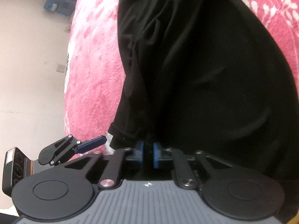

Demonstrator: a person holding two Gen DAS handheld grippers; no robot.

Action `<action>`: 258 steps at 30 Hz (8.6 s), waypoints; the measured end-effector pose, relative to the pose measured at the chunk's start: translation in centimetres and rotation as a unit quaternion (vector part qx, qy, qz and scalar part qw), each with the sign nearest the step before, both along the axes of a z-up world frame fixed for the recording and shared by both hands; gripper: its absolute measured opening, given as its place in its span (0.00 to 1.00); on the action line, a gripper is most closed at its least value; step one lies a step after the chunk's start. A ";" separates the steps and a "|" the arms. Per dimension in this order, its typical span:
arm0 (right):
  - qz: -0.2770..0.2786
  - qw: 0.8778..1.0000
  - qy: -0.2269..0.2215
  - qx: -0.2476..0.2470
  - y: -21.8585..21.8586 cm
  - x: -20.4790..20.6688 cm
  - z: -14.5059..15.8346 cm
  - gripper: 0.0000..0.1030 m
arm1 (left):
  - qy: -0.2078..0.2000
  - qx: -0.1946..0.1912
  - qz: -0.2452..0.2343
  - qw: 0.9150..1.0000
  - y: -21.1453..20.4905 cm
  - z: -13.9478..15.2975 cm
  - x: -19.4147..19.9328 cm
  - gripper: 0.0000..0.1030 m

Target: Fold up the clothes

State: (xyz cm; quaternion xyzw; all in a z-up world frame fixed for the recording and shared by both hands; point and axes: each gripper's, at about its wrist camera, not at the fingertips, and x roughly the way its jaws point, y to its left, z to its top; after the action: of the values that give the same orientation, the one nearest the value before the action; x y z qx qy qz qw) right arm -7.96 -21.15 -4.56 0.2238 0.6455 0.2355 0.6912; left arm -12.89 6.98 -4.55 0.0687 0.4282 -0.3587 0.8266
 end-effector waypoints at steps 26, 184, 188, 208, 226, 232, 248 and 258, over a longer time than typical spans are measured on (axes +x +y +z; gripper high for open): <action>-0.004 0.987 0.006 -0.159 -13.6 -3.1 3.7 0.03 | -0.016 0.045 -0.141 0.989 -7.6 -0.2 -3.2 0.57; 0.345 0.827 -0.365 -0.253 8.3 -16.4 2.1 0.01 | 0.058 0.021 0.120 0.991 -4.9 0.0 -8.8 0.14; 0.330 0.838 -0.366 -0.232 7.9 -16.3 2.8 0.01 | 0.040 0.037 0.105 0.993 -5.8 0.1 -8.9 0.14; 0.284 0.858 -0.387 -0.182 6.6 -16.9 4.3 0.01 | -0.051 0.089 0.098 0.990 -7.5 1.2 -10.3 0.00; 0.281 0.860 -0.389 -0.174 6.5 -17.1 4.7 0.01 | -0.058 0.103 0.067 0.991 -8.5 1.3 -11.2 0.17; 0.280 0.864 -0.387 -0.158 6.5 -17.1 4.8 0.01 | -0.072 0.126 0.080 0.986 -8.8 1.1 -10.7 0.18; 0.267 0.868 -0.390 -0.152 6.4 -17.2 5.0 0.01 | -0.078 0.147 0.069 0.984 -10.0 0.8 -10.7 0.29; 0.264 0.871 -0.384 -0.158 6.2 -17.4 4.7 0.01 | -0.043 0.117 0.119 0.985 -8.3 0.5 -9.2 0.00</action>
State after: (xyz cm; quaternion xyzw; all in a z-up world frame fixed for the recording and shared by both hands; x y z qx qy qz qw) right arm -25.32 -14.97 0.17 -0.1750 0.3926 0.3716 0.8229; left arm -22.09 -1.31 -4.02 0.1288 0.4362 -0.2022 0.8673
